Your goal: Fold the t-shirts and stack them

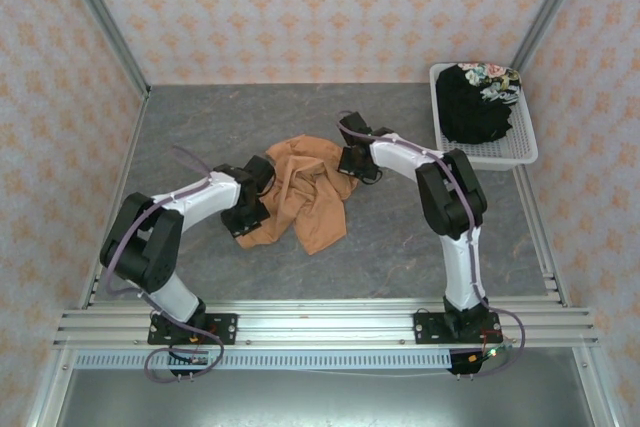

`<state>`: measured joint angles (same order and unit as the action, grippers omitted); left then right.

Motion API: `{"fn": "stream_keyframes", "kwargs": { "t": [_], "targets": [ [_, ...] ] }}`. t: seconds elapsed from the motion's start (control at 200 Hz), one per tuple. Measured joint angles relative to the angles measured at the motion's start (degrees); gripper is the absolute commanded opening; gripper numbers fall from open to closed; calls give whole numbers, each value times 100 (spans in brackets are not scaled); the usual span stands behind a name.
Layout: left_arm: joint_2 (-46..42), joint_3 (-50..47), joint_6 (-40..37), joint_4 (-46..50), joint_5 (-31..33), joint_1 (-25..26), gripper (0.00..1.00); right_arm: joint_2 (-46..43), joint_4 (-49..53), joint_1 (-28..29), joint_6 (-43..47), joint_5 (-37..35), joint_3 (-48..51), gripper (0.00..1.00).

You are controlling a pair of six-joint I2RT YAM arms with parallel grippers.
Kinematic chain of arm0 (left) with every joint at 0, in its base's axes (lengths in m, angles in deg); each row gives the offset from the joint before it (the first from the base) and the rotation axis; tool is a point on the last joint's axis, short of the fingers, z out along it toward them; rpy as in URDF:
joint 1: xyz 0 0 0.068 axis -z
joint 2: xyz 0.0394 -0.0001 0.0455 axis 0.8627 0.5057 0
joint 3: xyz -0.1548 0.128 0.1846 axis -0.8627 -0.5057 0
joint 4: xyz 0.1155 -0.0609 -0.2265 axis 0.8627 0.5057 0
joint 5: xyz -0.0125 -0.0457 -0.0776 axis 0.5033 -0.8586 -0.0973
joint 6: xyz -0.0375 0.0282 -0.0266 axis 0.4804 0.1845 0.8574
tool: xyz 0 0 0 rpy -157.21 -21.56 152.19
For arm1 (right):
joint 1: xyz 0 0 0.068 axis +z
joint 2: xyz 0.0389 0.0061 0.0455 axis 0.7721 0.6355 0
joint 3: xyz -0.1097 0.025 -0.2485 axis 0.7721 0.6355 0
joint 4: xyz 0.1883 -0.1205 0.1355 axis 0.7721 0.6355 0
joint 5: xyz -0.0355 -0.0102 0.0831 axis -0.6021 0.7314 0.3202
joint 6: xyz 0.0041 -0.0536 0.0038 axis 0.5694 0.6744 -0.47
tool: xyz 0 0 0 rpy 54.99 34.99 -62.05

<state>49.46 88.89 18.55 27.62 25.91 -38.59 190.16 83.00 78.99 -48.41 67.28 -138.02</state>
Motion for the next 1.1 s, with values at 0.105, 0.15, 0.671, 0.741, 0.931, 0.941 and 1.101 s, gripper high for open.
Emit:
{"fn": "stream_keyframes", "kwargs": {
  "t": [0.105,0.15,0.671,0.741,0.931,0.941,1.101],
  "targets": [
    [284,332,-254,4,127,-457,0,-531,87,-92,-79,-107,619,0],
    [446,553,-382,7,168,-643,0,-844,146,-118,-118,-98,920,0],
    [1919,3864,-1425,385,382,-1123,27,-2424,452,1580,-101,2087,1462,22],
    [1399,3698,-1381,527,483,-866,38,-2365,380,1449,-24,2358,1261,36],
    [-387,2326,-973,855,442,197,51,-2391,422,426,116,2199,1193,53],
    [-444,2253,-949,855,428,234,51,-2391,444,365,129,2153,1189,53],
    [-992,684,-201,866,-11,610,58,-1998,734,-177,444,1515,844,58]
  ]
}}
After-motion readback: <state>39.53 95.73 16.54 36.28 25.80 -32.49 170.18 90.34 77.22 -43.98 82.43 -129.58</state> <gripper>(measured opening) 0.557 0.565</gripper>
